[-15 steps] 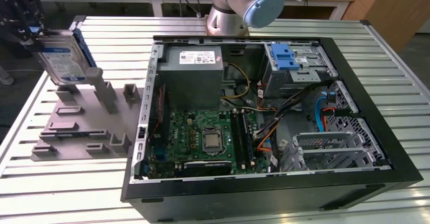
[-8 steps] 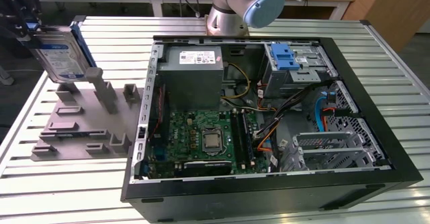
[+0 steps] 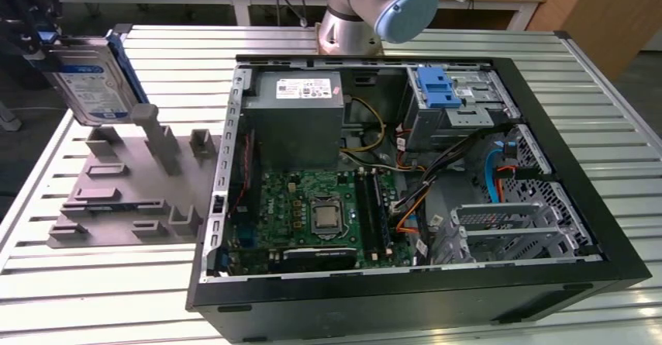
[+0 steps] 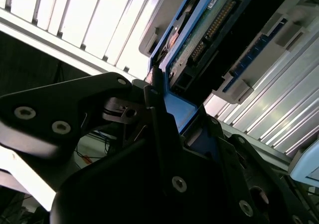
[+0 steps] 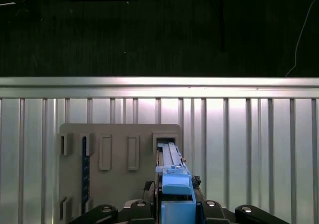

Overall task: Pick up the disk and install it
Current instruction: 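Pick up the disk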

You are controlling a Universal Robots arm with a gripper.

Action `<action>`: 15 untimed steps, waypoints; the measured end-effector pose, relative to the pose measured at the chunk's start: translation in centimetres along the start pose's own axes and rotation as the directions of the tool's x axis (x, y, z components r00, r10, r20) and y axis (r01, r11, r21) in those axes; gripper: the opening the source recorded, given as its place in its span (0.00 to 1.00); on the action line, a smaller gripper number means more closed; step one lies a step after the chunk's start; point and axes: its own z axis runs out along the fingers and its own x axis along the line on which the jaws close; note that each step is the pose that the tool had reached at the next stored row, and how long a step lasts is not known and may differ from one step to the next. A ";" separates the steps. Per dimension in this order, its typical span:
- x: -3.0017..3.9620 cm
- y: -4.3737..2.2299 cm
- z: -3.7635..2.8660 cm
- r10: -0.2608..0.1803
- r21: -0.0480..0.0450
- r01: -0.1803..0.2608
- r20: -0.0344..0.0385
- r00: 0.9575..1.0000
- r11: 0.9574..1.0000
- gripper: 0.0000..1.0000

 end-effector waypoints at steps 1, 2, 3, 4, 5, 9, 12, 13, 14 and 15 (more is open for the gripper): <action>0.00 0.00 -0.05 0.000 0.000 0.000 0.000 1.000 1.000 0.36; 0.00 0.00 -0.12 0.000 0.000 0.000 0.000 1.000 1.000 0.36; -0.01 0.00 -0.18 0.000 0.000 0.000 0.000 1.000 1.000 0.36; -0.01 0.00 -0.25 0.000 0.000 0.000 0.000 1.000 1.000 0.36; -0.01 0.00 -0.32 0.000 0.000 0.000 0.000 1.000 1.000 0.36; -0.01 0.01 -0.62 0.000 0.000 0.000 0.000 1.000 1.000 0.36; -0.02 0.01 -0.86 0.000 0.000 0.000 0.000 1.000 1.000 0.36; -0.02 0.01 -0.95 0.000 0.000 0.000 0.000 1.000 1.000 0.36; -0.03 0.02 -1.50 0.000 0.000 0.000 0.000 1.000 1.000 0.36; -0.03 0.02 -1.59 0.000 0.000 0.000 0.000 1.000 1.000 0.36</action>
